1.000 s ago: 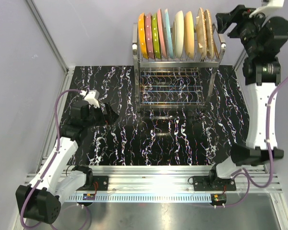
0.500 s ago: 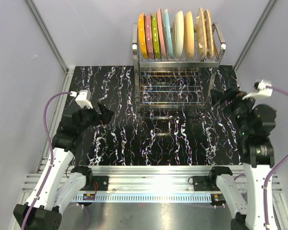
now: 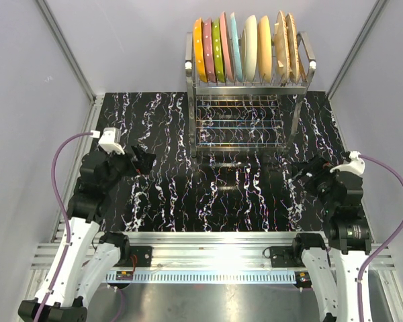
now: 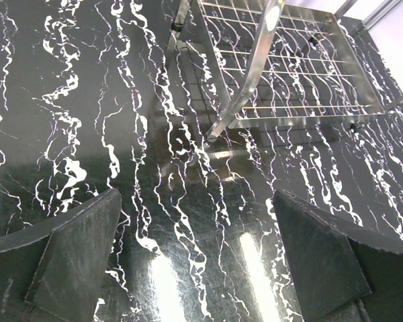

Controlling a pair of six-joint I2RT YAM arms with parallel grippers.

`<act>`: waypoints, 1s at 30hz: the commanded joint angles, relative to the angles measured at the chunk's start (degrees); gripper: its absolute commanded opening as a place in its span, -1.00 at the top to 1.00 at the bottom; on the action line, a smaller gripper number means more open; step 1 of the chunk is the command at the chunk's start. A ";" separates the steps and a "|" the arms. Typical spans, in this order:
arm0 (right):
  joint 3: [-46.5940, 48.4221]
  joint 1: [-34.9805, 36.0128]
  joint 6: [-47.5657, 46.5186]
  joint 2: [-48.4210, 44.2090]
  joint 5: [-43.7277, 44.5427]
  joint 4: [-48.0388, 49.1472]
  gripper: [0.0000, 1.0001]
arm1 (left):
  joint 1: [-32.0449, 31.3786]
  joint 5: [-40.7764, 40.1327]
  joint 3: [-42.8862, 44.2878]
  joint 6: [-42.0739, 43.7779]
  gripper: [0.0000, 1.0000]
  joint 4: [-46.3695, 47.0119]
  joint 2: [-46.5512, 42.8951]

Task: Load the plates into the dish rack
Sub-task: Insert the plate into the dish rack

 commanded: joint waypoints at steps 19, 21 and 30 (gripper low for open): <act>-0.34 0.25 6.61 1.33 10.90 -0.16 -1.00 | 0.22 -5.88 -0.52 1.83 -0.98 1.79 -0.27; -0.34 0.25 6.70 1.33 10.90 -0.16 -1.00 | 0.22 -6.15 -0.69 1.83 -0.98 2.06 -0.62; 0.89 0.25 7.04 2.91 11.59 -0.77 -0.99 | 0.22 -7.46 -1.04 1.83 -0.98 2.23 -1.77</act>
